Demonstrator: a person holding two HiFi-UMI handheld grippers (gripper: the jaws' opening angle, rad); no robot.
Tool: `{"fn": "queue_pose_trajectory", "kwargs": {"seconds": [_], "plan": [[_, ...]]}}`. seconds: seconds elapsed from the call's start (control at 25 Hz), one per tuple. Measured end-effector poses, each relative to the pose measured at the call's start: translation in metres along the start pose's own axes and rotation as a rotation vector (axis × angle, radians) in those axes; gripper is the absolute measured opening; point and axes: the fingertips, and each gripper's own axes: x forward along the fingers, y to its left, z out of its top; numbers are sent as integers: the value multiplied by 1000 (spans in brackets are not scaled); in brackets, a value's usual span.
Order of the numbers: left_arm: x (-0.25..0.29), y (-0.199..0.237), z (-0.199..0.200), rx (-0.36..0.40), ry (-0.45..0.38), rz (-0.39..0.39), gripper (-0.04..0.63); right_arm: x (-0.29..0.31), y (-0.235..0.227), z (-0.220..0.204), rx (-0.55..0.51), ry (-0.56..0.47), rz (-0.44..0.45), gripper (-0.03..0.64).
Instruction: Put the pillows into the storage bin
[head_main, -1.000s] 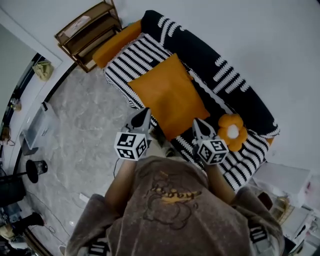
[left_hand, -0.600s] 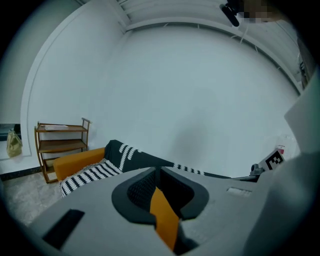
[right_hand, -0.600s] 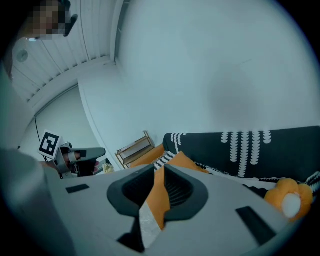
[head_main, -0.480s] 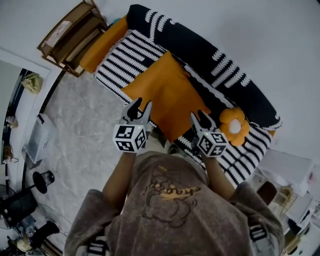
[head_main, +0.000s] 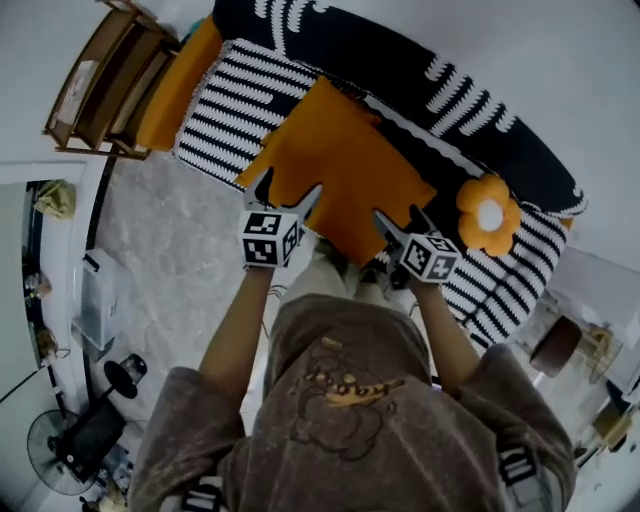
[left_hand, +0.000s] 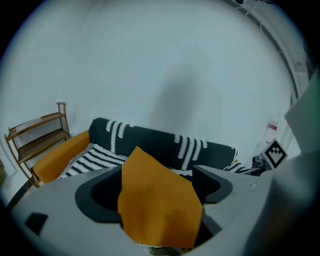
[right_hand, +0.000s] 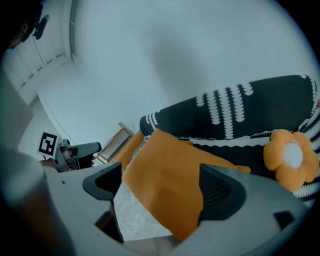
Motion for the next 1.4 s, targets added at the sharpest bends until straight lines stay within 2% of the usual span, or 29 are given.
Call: {"fn": "queue_pose_trajectory", "kwargs": {"seconds": [0.16, 0.4, 0.6, 0.84, 1.0, 1.08, 1.12, 1.2, 1.28, 1.32, 1.4], "plan": [[67, 32, -17, 55, 92, -15, 423, 48, -50, -15, 28, 42, -91, 479], [143, 58, -62, 145, 223, -22, 423, 84, -130, -68, 162, 78, -252, 480], [188, 86, -91, 135, 288, 27, 423, 119, -181, -100, 213, 127, -343, 483], [224, 99, -119, 173, 368, 44, 422, 149, -206, -117, 221, 151, -409, 483], [225, 102, -126, 162, 401, 51, 405, 151, -207, -121, 205, 162, -435, 472], [222, 99, -125, 129, 407, 50, 329, 150, -206, -121, 190, 176, -450, 434], [220, 97, -124, 108, 404, 49, 260, 150, -205, -119, 181, 181, -458, 402], [216, 92, -119, 69, 394, 44, 154, 146, -201, -115, 169, 179, -474, 299], [208, 84, -114, 40, 384, 30, 69, 137, -196, -110, 189, 148, -481, 133], [203, 79, -111, 25, 381, 19, 44, 131, -193, -108, 212, 128, -474, 74], [190, 67, -102, -3, 377, -9, 19, 115, -185, -104, 236, 112, -452, 15]]}}
